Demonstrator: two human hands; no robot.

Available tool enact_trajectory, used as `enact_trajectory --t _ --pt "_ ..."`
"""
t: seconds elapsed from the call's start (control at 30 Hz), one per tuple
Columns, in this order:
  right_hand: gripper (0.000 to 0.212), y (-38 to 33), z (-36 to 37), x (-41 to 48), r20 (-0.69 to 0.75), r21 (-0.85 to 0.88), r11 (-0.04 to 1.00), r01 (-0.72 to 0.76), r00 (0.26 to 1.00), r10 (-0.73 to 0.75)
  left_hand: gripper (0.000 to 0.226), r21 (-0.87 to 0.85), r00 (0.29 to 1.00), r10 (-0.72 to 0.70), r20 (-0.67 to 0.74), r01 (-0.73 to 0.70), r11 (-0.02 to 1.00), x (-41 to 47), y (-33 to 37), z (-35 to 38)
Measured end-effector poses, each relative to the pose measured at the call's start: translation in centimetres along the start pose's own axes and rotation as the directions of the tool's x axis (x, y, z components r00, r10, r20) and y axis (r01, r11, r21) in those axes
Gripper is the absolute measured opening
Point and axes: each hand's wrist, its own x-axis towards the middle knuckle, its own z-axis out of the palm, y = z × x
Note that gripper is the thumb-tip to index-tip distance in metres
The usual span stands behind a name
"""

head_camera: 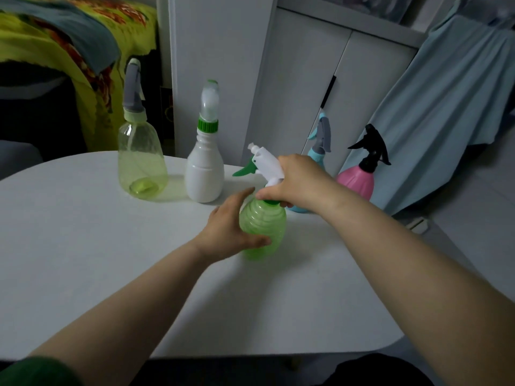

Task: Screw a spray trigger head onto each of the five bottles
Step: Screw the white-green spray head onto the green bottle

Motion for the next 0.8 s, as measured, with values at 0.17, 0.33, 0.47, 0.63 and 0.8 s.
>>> enact_trajectory --t 0.17,0.33,0.47,0.63,0.8 --pt "0.038 1.1 0.3 -0.2 0.041 0.123 0.992 -0.031 0.999 0.026 0.084 -0.062 1.0 -0.011 0.007 0.012 0.998 0.0 -0.8 0.2" --pt "0.082 4.6 0.4 -1.9 0.228 0.62 0.764 -0.176 0.973 0.039 0.089 -0.059 1.0 -0.008 0.018 0.009 0.998 0.2 -1.1 0.3" --pt "0.07 6.0 2.6 -3.1 0.156 0.814 0.566 -0.13 0.988 0.003 0.082 -0.068 1.0 -0.001 0.004 0.001 0.998 0.2 -1.4 0.4" --pt "0.036 4.5 4.9 -2.4 -0.047 0.916 0.399 0.028 0.998 0.039 0.084 -0.081 1.0 -0.002 -0.004 0.002 0.997 0.1 -1.5 0.6" --pt "0.038 4.2 5.2 -2.1 -0.124 0.874 0.48 0.078 0.99 0.065 0.088 -0.084 1.0 -0.008 -0.012 0.007 0.996 -0.1 -1.1 0.8"
